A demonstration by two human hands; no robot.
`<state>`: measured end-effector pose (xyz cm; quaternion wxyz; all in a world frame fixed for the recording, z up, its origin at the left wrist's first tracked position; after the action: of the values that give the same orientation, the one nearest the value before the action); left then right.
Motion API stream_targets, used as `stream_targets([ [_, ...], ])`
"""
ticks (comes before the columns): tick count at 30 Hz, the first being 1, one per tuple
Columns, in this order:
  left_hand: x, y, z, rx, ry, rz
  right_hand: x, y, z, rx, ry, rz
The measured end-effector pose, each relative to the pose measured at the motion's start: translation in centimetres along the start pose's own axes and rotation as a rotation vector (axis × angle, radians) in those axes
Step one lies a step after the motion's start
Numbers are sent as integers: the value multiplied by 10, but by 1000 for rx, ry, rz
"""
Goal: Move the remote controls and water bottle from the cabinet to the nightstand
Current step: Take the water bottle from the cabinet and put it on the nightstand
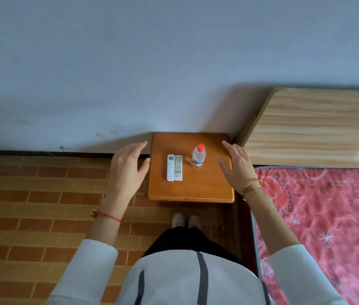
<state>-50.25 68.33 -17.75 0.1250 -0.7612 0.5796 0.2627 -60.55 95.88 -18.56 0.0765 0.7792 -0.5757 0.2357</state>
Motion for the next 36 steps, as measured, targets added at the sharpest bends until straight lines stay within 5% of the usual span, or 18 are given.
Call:
stream_targets([
  [27,-19,-12,-27,-116,-11,-9,23,-3,-22,-34,-25,-62],
  [36,-3,-61,-43,-223,-14,-179,52,3,-13,44,-26,-231],
])
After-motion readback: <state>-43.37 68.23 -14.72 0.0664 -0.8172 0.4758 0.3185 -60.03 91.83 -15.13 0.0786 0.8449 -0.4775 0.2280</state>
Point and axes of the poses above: each hand's wrist, its own y-axis towards the middle knuckle, its own z-axis out of the palm, x = y × z, the point moved 3 cm from there along y, towards the middle knuckle, and after that the axes turned 8 degrees about -y, right-handed, at the moved point
